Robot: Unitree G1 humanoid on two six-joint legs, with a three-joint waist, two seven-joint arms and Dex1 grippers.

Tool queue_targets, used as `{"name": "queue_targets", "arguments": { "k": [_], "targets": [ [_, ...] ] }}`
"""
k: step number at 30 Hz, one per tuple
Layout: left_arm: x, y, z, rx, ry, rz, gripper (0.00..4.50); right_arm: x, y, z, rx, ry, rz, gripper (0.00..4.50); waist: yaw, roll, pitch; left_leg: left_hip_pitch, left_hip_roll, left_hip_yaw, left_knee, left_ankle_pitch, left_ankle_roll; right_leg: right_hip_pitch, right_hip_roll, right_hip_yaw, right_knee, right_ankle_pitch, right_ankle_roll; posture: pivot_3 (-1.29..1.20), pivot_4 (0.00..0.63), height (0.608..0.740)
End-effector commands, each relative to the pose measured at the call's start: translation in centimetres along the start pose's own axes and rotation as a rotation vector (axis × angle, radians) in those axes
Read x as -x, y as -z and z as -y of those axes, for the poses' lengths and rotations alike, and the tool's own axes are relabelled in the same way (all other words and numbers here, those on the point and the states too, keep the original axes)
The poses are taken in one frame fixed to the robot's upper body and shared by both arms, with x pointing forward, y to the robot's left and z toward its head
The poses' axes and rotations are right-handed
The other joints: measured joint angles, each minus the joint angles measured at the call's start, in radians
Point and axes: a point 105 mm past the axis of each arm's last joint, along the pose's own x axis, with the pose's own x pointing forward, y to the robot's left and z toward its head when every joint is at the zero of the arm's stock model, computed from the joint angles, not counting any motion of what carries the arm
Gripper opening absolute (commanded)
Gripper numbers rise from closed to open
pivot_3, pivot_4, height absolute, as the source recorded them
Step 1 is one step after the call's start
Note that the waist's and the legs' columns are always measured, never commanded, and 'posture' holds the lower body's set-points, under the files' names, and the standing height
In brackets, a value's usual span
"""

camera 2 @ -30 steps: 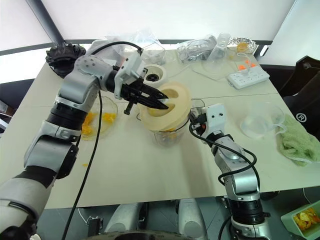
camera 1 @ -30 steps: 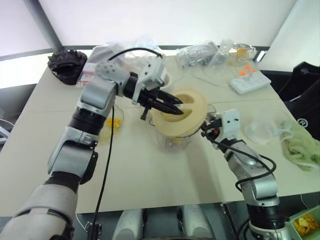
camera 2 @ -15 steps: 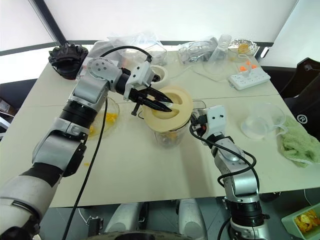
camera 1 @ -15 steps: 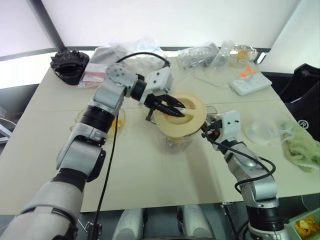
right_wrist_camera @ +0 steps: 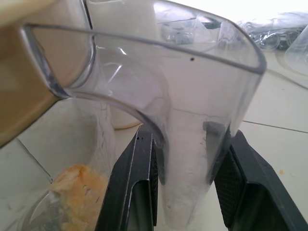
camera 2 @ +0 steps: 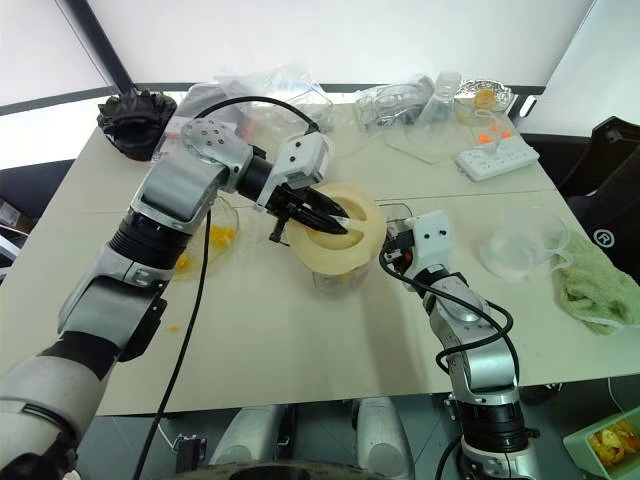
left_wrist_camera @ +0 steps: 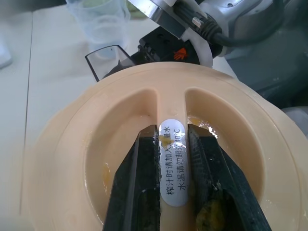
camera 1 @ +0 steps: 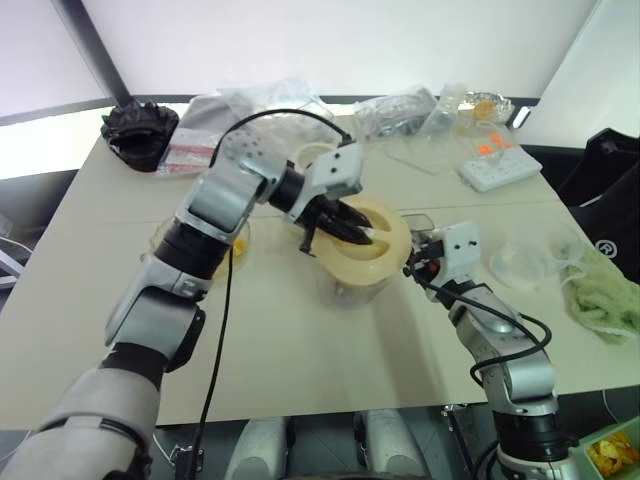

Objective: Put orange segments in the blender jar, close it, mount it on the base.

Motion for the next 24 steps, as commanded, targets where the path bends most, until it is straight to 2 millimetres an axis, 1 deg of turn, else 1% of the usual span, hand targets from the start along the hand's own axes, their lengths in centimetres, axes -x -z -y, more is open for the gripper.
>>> {"name": "queue_targets", "arguments": {
  "k": [1, 3, 6, 8, 13, 15, 20, 24],
  "targets": [
    [-2.6, 3.6, -0.7, 0.213, -0.12, -0.157, 0.27, 0.0, -3.5, -0.4, 0.025, -0.015, 0.136, 0.97, 0.004, 0.0, 0.0, 0.001, 0.0, -0.001, 0.0, 0.0, 0.0, 0.001, 0.0, 0.0, 0.0, 0.0, 0.0, 0.0, 0.15, 0.74],
    [-2.7, 3.5, -1.2, 0.26, -0.175, -0.158, 0.27, 0.0, -3.5, -0.4, 0.024, -0.014, 0.136, 0.97, 0.009, 0.0, 0.0, 0.001, 0.0, -0.001, 0.0, 0.0, 0.0, 0.004, 0.0, -0.001, -0.001, -0.001, 0.0, 0.0, 0.15, 0.74],
    [-1.9, 3.4, -2.1, 0.41, -0.313, -0.178, 0.27, 0.1, -3.5, -0.5, 0.017, -0.008, 0.137, 0.97, 0.019, 0.001, -0.001, 0.001, 0.0, -0.002, 0.001, 0.0, 0.0, 0.005, -0.002, -0.001, -0.002, -0.001, 0.001, 0.0, 0.15, 0.74],
    [-1.6, 3.4, -2.3, 0.477, -0.365, -0.182, 0.27, 0.0, -3.5, -0.6, 0.016, -0.009, 0.137, 0.97, 0.023, 0.001, -0.001, 0.001, 0.0, -0.002, 0.001, 0.0, 0.0, 0.005, -0.002, -0.001, -0.003, -0.001, 0.001, 0.0, 0.15, 0.74],
    [-1.2, 3.3, -2.2, 0.573, -0.423, -0.185, 0.27, -0.2, -3.6, -0.5, 0.021, -0.014, 0.139, 0.97, 0.024, 0.001, -0.001, 0.001, 0.0, -0.002, 0.001, 0.0, 0.0, 0.005, -0.002, -0.001, -0.003, -0.001, 0.002, 0.0, 0.15, 0.74],
    [-1.1, 3.1, -2.0, 0.649, -0.416, -0.172, 0.27, -0.3, -3.6, -0.5, 0.023, -0.015, 0.139, 0.97, 0.024, 0.001, -0.001, 0.001, 0.0, -0.003, 0.001, 0.0, 0.0, 0.005, -0.002, -0.001, -0.003, -0.001, 0.002, 0.0, 0.15, 0.74],
    [-0.8, 2.6, -2.3, 0.676, -0.437, -0.15, 0.27, -0.3, -3.6, -0.5, 0.011, -0.018, 0.139, 0.97, 0.022, 0.001, -0.001, 0.001, 0.0, -0.003, 0.001, 0.0, 0.0, 0.004, -0.002, -0.001, -0.003, -0.001, 0.002, 0.0, 0.15, 0.74],
    [-0.3, 1.8, -2.7, 0.611, -0.452, -0.101, 0.27, -0.3, -3.4, -0.6, 0.018, -0.027, 0.134, 0.97, 0.019, 0.001, -0.001, 0.001, 0.0, -0.003, -0.001, 0.0, 0.0, 0.004, -0.002, -0.001, -0.003, -0.001, 0.002, 0.0, 0.15, 0.74]
  ]
}}
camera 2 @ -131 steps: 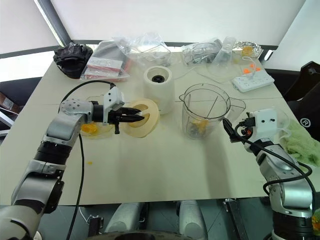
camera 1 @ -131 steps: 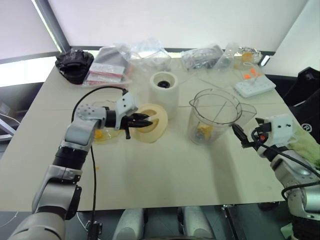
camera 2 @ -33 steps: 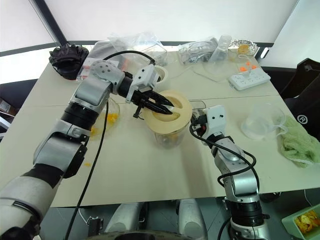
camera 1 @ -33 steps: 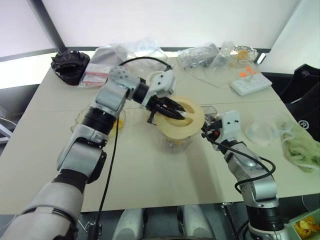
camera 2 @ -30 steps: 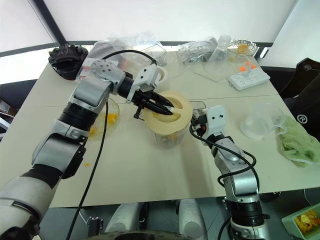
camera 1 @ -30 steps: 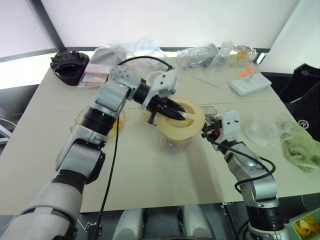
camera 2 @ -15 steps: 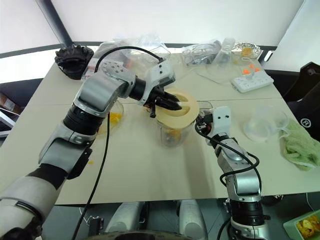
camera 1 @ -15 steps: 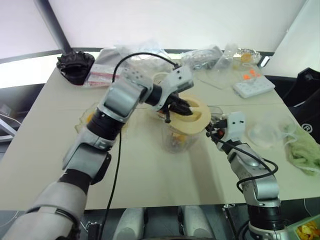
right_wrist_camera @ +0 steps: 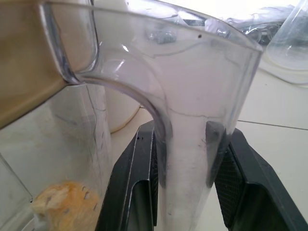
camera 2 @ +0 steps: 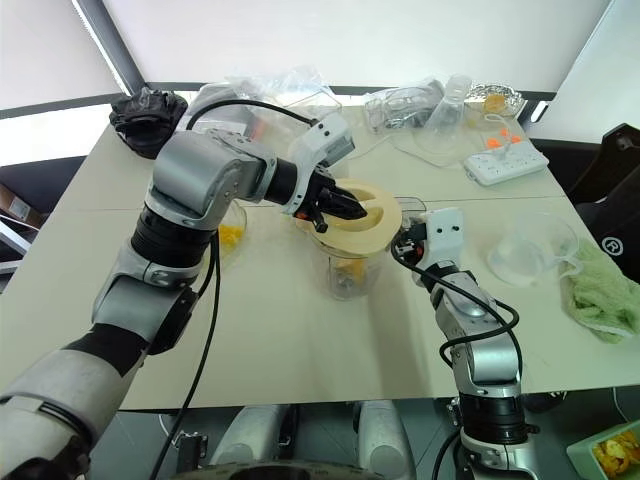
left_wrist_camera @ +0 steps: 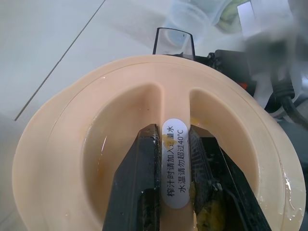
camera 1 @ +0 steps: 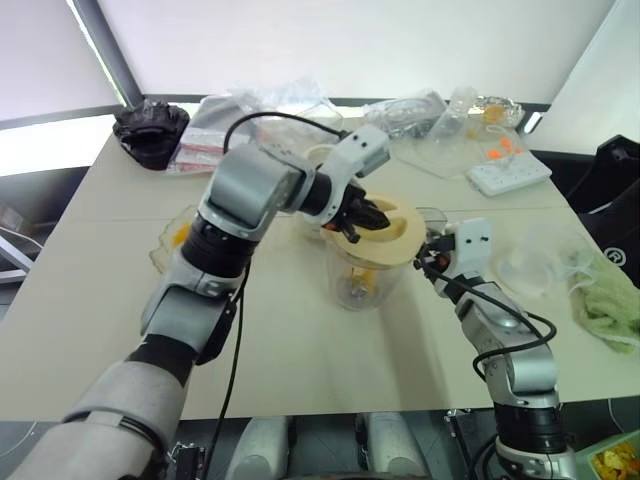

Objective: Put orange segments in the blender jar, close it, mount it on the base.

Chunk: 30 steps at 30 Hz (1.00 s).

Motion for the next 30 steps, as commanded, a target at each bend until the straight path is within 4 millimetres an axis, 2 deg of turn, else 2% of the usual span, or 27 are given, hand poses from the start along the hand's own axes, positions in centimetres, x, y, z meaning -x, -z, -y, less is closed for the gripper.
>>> {"name": "queue_targets", "arguments": {
  "k": [1, 2, 4, 9, 13, 15, 17, 19, 22, 26, 28, 30],
  "targets": [
    [0.4, 1.9, -3.1, 0.073, -0.167, -0.04, 0.27, 0.2, -3.5, -2.4, 0.039, -0.102, 0.143, 0.97, -0.002, 0.0, 0.0, 0.0, 0.0, 0.0, 0.0, 0.0, 0.0, 0.0, 0.0, 0.0, 0.0, 0.0, 0.0, 0.0, 0.15, 0.74],
    [0.6, 1.5, -3.0, 0.063, -0.155, -0.018, 0.27, 0.1, -3.5, -2.4, 0.039, -0.103, 0.143, 0.97, -0.002, 0.0, 0.0, 0.0, 0.0, 0.0, 0.0, 0.0, 0.0, 0.0, 0.0, 0.0, 0.0, 0.0, 0.0, 0.0, 0.15, 0.74],
    [1.0, 0.7, -2.8, 0.035, -0.148, 0.022, 1.35, 0.1, -3.4, -2.4, 0.041, -0.106, 0.142, 0.97, -0.006, 0.0, 0.0, 0.0, 0.0, 0.0, 0.0, 0.0, 0.0, -0.001, 0.0, 0.0, 0.0, 0.0, 0.0, 0.0, 0.15, 0.74],
    [2.0, -1.4, -2.7, -0.006, -0.144, 0.14, 3.73, 0.0, -3.4, -2.4, 0.043, -0.108, 0.142, 0.97, -0.018, 0.0, 0.001, -0.001, 0.0, 0.0, 0.0, 0.0, 0.0, -0.002, 0.0, 0.0, 0.0, 0.0, 0.0, 0.0, 0.15, 0.74],
    [4.2, -5.1, -2.5, -0.027, -0.111, 0.341, 3.73, 0.1, -3.0, -2.4, 0.04, -0.106, 0.135, 0.97, -0.021, 0.0, 0.002, -0.002, 0.0, 0.001, -0.001, 0.0, 0.0, -0.004, 0.0, 0.001, 0.0, 0.0, 0.0, 0.0, 0.15, 0.74],
    [5.1, -6.3, -2.5, -0.009, -0.098, 0.405, 3.73, 0.2, -2.9, -2.4, 0.037, -0.106, 0.131, 0.97, -0.021, 0.0, 0.002, -0.004, 0.0, 0.001, -0.001, 0.0, 0.0, -0.006, 0.0, 0.001, 0.001, 0.0, 0.0, 0.0, 0.15, 0.74],
    [7.1, -8.5, -2.8, 0.027, -0.104, 0.547, 3.73, 0.3, -2.6, -2.5, 0.035, -0.106, 0.127, 0.97, -0.021, 0.0, 0.002, -0.005, 0.0, 0.002, -0.001, 0.0, 0.0, -0.008, 0.0, 0.001, 0.001, 0.0, 0.0, 0.0, 0.15, 0.74],
    [8.6, -9.6, -2.9, 0.05, -0.098, 0.636, 3.73, 0.3, -2.6, -2.5, 0.032, -0.105, 0.124, 0.97, -0.022, 0.0, 0.002, -0.007, -0.001, 0.002, -0.001, 0.0, 0.0, -0.009, 0.0, 0.002, 0.002, 0.0, 0.0, 0.0, 0.15, 0.74],
    [10.0, -9.8, -2.9, 0.046, -0.093, 0.694, 3.73, 0.4, -2.6, -2.4, 0.031, -0.103, 0.124, 0.97, -0.024, 0.0, 0.002, -0.007, -0.001, 0.003, -0.001, 0.0, 0.0, -0.011, 0.0, 0.002, 0.003, 0.0, 0.0, 0.0, 0.15, 0.74],
    [12.3, -6.1, -3.2, -0.052, -0.127, 0.694, 3.73, 0.3, -3.3, -1.8, 0.028, -0.084, 0.141, 0.97, -0.036, 0.001, 0.002, -0.005, 0.0, 0.004, -0.004, 0.001, -0.002, -0.012, 0.001, 0.005, 0.004, 0.001, -0.001, 0.0, 0.15, 0.74],
    [12.5, -5.4, -3.1, -0.062, -0.132, 0.685, 3.73, 0.3, -3.4, -1.7, 0.028, -0.081, 0.142, 0.97, -0.033, 0.0, 0.003, -0.005, 0.0, 0.004, -0.006, 0.002, -0.004, -0.013, 0.001, 0.005, 0.004, 0.001, -0.001, 0.0, 0.15, 0.74],
    [14.1, 0.0, -4.0, -0.056, -0.251, 0.618, 3.73, 0.3, -4.3, -0.7, 0.024, -0.059, 0.16, 0.97, -0.028, 0.001, 0.003, -0.007, 0.0, 0.003, -0.006, 0.003, -0.006, -0.015, 0.001, 0.004, 0.004, 0.002, -0.002, 0.0, 0.15, 0.74]
  ]
}}
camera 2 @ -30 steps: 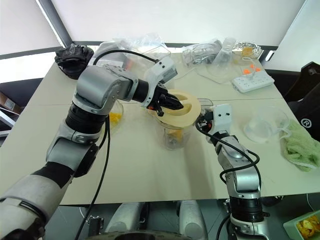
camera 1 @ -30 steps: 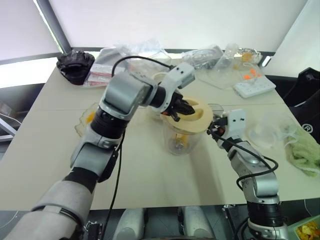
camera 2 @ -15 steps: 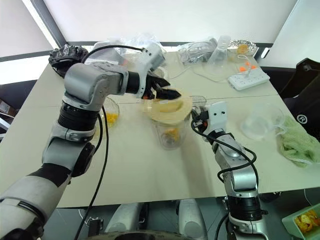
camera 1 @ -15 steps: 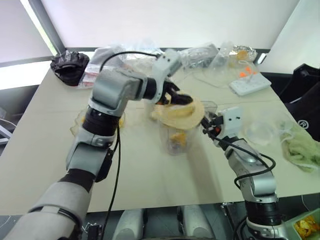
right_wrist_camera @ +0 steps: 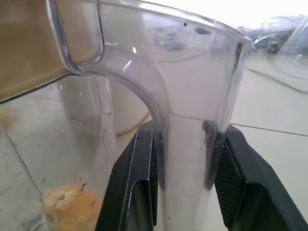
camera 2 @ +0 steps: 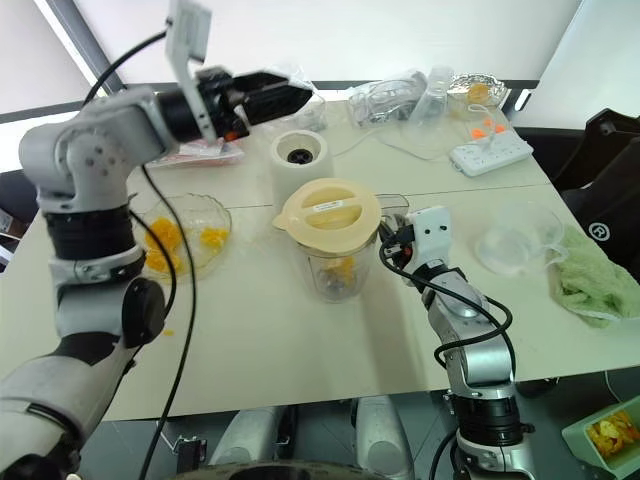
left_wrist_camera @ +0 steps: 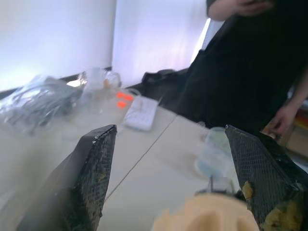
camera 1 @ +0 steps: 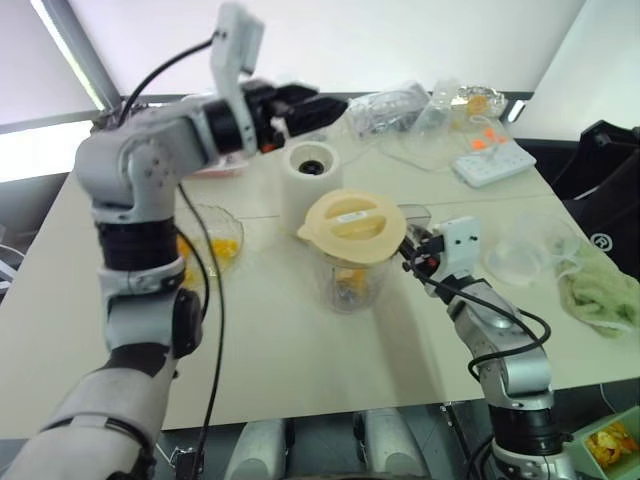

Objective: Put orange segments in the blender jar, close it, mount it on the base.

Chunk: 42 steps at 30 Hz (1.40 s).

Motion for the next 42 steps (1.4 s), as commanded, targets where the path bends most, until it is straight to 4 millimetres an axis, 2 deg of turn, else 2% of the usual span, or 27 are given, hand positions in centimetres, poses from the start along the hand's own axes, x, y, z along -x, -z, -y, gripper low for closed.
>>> {"name": "queue_targets", "arguments": {
  "k": [1, 5, 7, 10, 12, 15, 17, 19, 22, 24, 26, 29, 34, 38, 42],
  "targets": [
    [5.2, 2.3, 0.2, -0.121, -0.074, -0.035, 3.73, 0.3, -3.7, 1.2, 0.011, 0.021, 0.117, 0.97, -0.012, 0.002, -0.001, 0.001, 0.001, 0.002, -0.001, 0.0, 0.0, 0.0, -0.001, 0.001, 0.0, 0.0, 0.0, 0.0, 0.15, 0.74],
    [9.3, 6.5, 1.0, -0.091, -0.126, -0.125, 3.73, 0.3, -6.3, 2.9, -0.004, 0.06, 0.161, 0.97, -0.014, -0.003, 0.002, 0.002, 0.001, 0.003, -0.008, 0.001, -0.001, -0.003, -0.002, 0.004, 0.0, 0.0, 0.0, 0.0, 0.15, 0.74],
    [10.5, 8.3, 1.9, -0.064, -0.115, -0.159, 3.73, 0.1, -7.9, 4.0, -0.009, 0.078, 0.179, 0.97, -0.007, -0.003, 0.002, 0.0, 0.001, 0.001, -0.007, 0.002, -0.003, -0.004, -0.002, 0.003, 0.0, 0.0, -0.001, 0.0, 0.15, 0.74],
    [11.4, 9.9, 2.5, -0.039, -0.111, -0.171, 3.73, -0.2, -10.5, 5.3, -0.007, 0.107, 0.198, 0.97, 0.006, -0.003, 0.002, 0.0, 0.002, 0.002, -0.007, 0.002, -0.004, -0.004, -0.002, 0.002, -0.001, 0.001, -0.002, 0.0, 0.15, 0.74],
    [11.1, 10.7, 2.7, -0.05, -0.12, -0.177, 3.73, -0.5, -12.0, 6.6, 0.001, 0.134, 0.205, 0.97, 0.011, -0.003, 0.002, 0.0, 0.001, 0.001, -0.007, 0.003, -0.004, -0.003, -0.002, 0.002, -0.001, -0.001, -0.005, 0.0, 0.15, 0.74],
    [10.7, 11.4, 3.1, -0.066, -0.125, -0.161, 3.73, -1.5, -15.4, 7.3, 0.008, 0.153, 0.245, 0.97, 0.008, -0.003, 0.002, 0.0, 0.001, 0.001, -0.006, 0.003, -0.005, -0.002, -0.003, 0.001, -0.002, -0.001, -0.006, 0.0, 0.15, 0.74],
    [10.2, 12.0, 3.3, -0.103, -0.154, -0.139, 3.73, -3.3, -18.0, 7.6, 0.021, 0.164, 0.244, 0.97, 0.004, -0.003, 0.002, 0.0, 0.001, 0.002, -0.006, 0.003, -0.005, -0.002, -0.003, 0.001, -0.002, -0.001, -0.006, 0.0, 0.15, 0.74],
    [9.6, 12.4, 3.3, -0.111, -0.195, -0.114, 3.73, -4.6, -19.5, 8.1, 0.051, 0.18, 0.233, 0.97, -0.001, -0.002, 0.002, 0.0, 0.001, 0.004, -0.007, 0.003, -0.005, -0.003, -0.003, 0.002, -0.003, 0.0, -0.007, 0.0, 0.15, 0.74],
    [9.6, 13.5, 3.3, -0.081, -0.236, -0.098, 3.73, -7.2, -22.4, 7.5, 0.063, 0.18, 0.268, 0.97, -0.003, -0.003, 0.002, 0.001, 0.001, 0.004, -0.009, 0.003, -0.005, -0.003, 0.0, 0.001, -0.002, 0.0, -0.007, 0.0, 0.15, 0.74],
    [9.4, 14.2, 3.5, -0.085, -0.242, -0.107, 3.73, -8.2, -23.5, 7.2, 0.066, 0.177, 0.28, 0.97, -0.006, -0.002, 0.002, 0.0, 0.002, 0.005, -0.011, 0.003, -0.005, -0.005, 0.0, 0.001, -0.002, 0.001, -0.006, 0.0, 0.15, 0.74],
    [9.4, 14.7, 3.4, -0.086, -0.282, -0.108, 3.73, -9.8, -24.7, 5.7, 0.052, 0.146, 0.303, 0.97, -0.006, -0.002, 0.002, 0.0, 0.002, 0.005, -0.011, 0.003, -0.005, -0.005, 0.0, 0.0, -0.002, 0.001, -0.006, 0.0, 0.15, 0.74],
    [9.2, 15.1, 3.6, -0.091, -0.31, -0.104, 3.73, -11.6, -25.5, 3.7, 0.037, 0.106, 0.317, 0.97, -0.012, -0.002, 0.002, -0.002, 0.002, 0.004, -0.011, 0.003, -0.005, -0.007, 0.0, 0.0, -0.002, 0.001, -0.006, 0.0, 0.15, 0.74],
    [9.4, 15.4, 3.6, -0.101, -0.355, -0.098, 3.73, -13.0, -25.6, 1.6, 0.009, 0.051, 0.33, 0.97, -0.014, -0.002, 0.002, -0.008, 0.001, 0.001, -0.01, 0.004, -0.005, -0.011, -0.001, -0.001, -0.001, 0.001, -0.006, 0.0, 0.15, 0.74],
    [9.5, 16.0, 3.7, -0.098, -0.392, -0.107, 3.73, -14.0, -24.6, -0.2, -0.014, -0.001, 0.321, 0.97, -0.016, -0.002, 0.002, -0.011, 0.001, 0.001, -0.009, 0.004, -0.006, -0.015, -0.001, 0.0, -0.001, 0.002, -0.006, 0.0, 0.15, 0.74],
    [9.6, 16.2, 3.7, -0.108, -0.4, -0.118, 3.73, -15.0, -22.4, -0.9, -0.046, -0.023, 0.285, 0.97, -0.02, -0.002, 0.002, -0.011, 0.001, 0.001, -0.01, 0.004, -0.006, -0.016, -0.001, -0.001, 0.0, 0.002, -0.006, 0.0, 0.15, 0.74]
  ]
}}
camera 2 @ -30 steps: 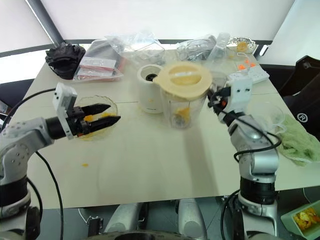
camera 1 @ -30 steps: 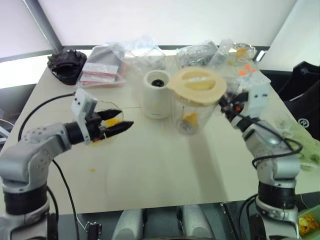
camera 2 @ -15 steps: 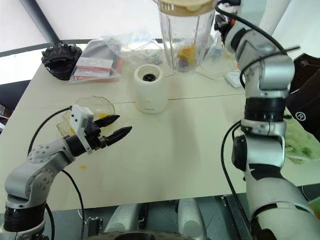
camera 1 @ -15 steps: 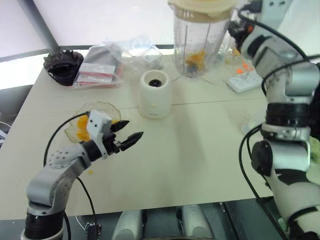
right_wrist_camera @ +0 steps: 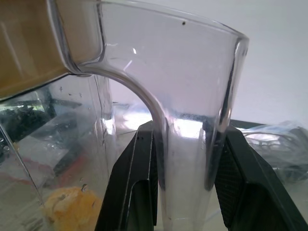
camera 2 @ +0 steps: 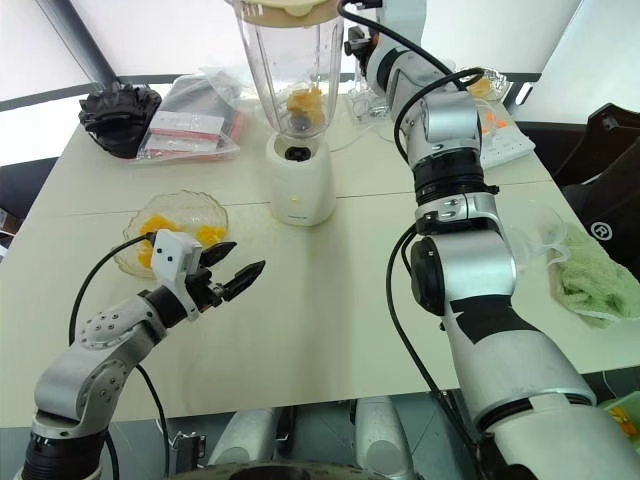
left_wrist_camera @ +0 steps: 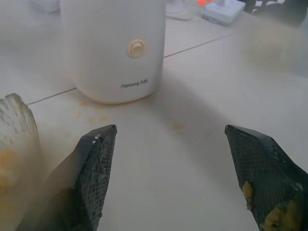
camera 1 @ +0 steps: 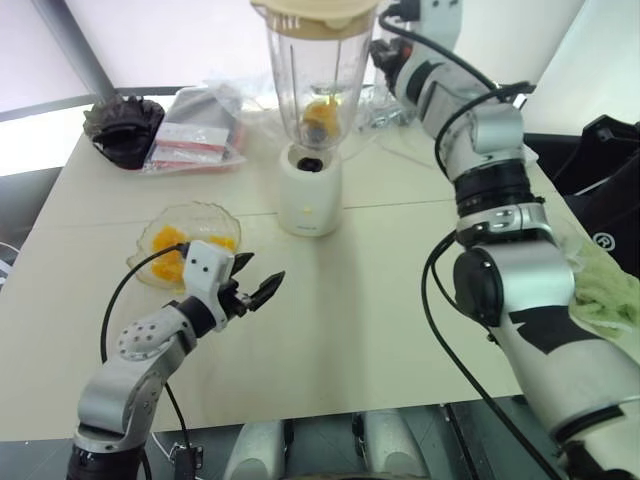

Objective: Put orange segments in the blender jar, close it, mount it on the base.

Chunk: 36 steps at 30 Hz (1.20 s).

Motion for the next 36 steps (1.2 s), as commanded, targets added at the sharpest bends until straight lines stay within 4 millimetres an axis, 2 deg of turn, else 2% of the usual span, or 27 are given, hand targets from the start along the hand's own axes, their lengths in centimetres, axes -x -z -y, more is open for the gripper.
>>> {"name": "queue_targets", "arguments": {
  "k": [1, 13, 36],
  "targets": [
    [0.2, -1.2, 0.5, -0.049, 0.001, 0.041, 3.73, -0.2, -2.6, -0.8, -0.01, -0.027, 0.115, 0.97, -0.003, 0.0, 0.0, 0.0, 0.0, 0.0, 0.0, 0.0, 0.0, 0.0, 0.0, 0.0, 0.0, 0.0, 0.0, 0.0, 0.15, 0.74],
    [0.7, -0.8, 0.7, -0.058, -0.009, 0.017, 3.73, -0.7, -0.1, -1.1, -0.02, -0.024, 0.076, 0.97, -0.005, 0.0, 0.0, 0.001, 0.0, 0.0, 0.0, 0.001, -0.002, 0.001, 0.001, 0.0, 0.001, 0.001, -0.002, 0.0, 0.15, 0.74],
    [-0.6, -1.4, 0.3, -0.06, 0.044, 0.01, 3.73, 1.3, 1.1, -0.1, 0.0, 0.03, 0.052, 0.97, -0.001, 0.0, -0.001, 0.001, 0.0, -0.001, 0.001, 0.001, -0.002, 0.001, 0.001, 0.0, 0.001, 0.001, -0.002, 0.0, 0.15, 0.74]
  ]
}}
